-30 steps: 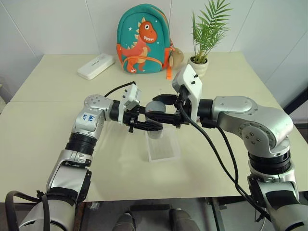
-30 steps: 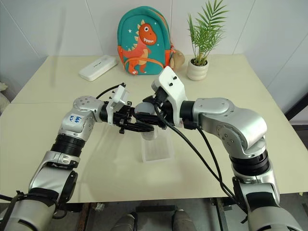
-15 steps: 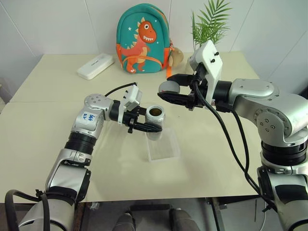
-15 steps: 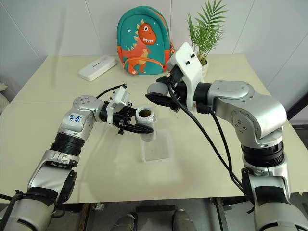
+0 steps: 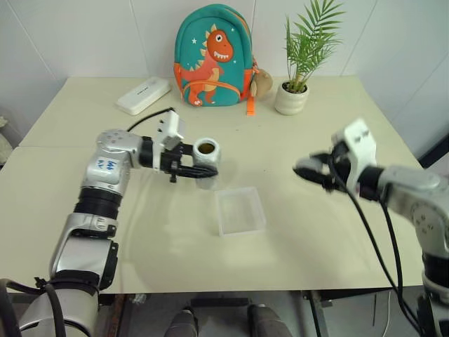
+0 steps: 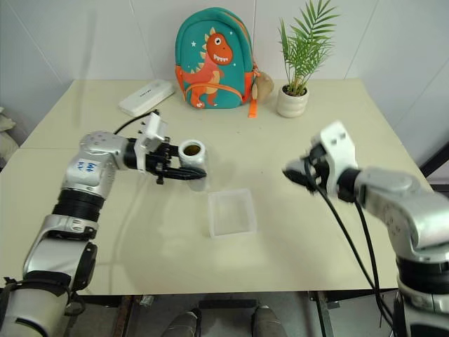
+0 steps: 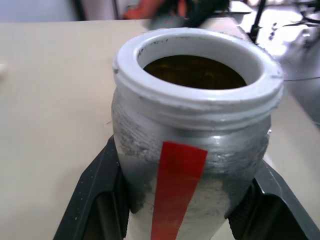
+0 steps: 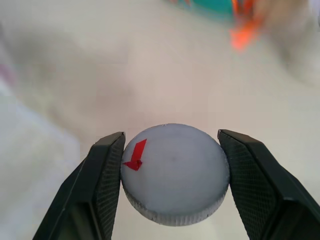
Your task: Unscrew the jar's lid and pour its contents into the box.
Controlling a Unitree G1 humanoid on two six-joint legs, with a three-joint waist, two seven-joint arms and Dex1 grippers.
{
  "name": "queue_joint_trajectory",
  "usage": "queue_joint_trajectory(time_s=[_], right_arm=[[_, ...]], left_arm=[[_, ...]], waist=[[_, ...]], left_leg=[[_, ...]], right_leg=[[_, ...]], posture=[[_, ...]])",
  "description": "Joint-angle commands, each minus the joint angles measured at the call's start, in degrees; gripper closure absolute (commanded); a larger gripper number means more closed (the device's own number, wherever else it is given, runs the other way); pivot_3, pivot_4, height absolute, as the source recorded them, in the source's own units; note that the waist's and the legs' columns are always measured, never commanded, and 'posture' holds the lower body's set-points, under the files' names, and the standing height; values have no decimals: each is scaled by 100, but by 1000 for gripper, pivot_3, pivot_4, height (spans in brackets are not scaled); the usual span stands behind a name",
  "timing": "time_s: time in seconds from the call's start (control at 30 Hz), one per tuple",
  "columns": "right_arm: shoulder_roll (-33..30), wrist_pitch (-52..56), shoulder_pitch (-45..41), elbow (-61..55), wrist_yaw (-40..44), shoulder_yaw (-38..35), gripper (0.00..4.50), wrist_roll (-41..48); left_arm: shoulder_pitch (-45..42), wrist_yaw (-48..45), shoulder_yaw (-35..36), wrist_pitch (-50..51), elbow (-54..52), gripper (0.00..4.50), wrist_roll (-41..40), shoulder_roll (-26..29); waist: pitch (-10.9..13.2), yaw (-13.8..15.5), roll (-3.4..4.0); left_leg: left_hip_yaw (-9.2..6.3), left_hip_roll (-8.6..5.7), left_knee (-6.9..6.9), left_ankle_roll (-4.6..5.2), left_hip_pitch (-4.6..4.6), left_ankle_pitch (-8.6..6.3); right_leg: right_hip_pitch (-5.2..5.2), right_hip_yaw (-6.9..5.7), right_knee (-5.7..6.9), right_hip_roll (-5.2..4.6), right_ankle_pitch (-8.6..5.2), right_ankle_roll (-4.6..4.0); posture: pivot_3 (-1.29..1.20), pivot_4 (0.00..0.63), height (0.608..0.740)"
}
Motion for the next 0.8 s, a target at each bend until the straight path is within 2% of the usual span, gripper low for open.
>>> queue_joint_trajectory(time_s=[0.03, 0.3, 0.57, 0.67, 0.73, 0.8], right_arm=[[213, -290, 418, -291, -252, -317, 1555, -114], [969, -779, 1136, -128, -726, -326, 1555, -341], [1098, -1085, 1343, -20, -716, -195, 1555, -523], [1094, -1123, 1418, -94, -648, -151, 860, -521], [1051, -1147, 1464, -173, -588, -137, 191, -511], [1000, -1099, 1495, -253, -553, -167, 42, -473]], left_arm=[[-178, 120, 142, -130, -86, 2410, -29, 21], [-128, 273, 186, -98, -168, 2410, -49, 58], [-179, 283, 170, -155, -118, 2410, -26, 36], [-189, 289, 160, -184, -102, 2410, -20, 16], [-201, 273, 148, -203, -97, 2410, -16, 4], [-220, 275, 149, -224, -85, 2410, -15, -8]], waist=[[1, -11, 1], [1, -14, 1], [1, -6, 1], [1, -7, 1], [1, -14, 1], [1, -13, 1]], left_leg=[[0, 0, 2, 0, 0, 0], [-1, -1, 10, 3, 8, 8], [-2, -1, 11, 3, 10, 10], [-1, -1, 11, 3, 10, 10], [-1, -1, 11, 3, 10, 10], [-1, -1, 11, 3, 11, 10]], right_leg=[[-1, 0, 4, 0, 0, 0], [1, 0, 32, 2, 0, 0], [1, 0, 38, 2, 0, 0], [1, 0, 38, 2, 0, 0], [1, 0, 38, 2, 0, 0], [1, 0, 40, 2, 0, 0]], posture=[[0, 150, 740], [0, 150, 740], [0, 150, 740], [0, 150, 740], [0, 150, 740], [0, 150, 740]])
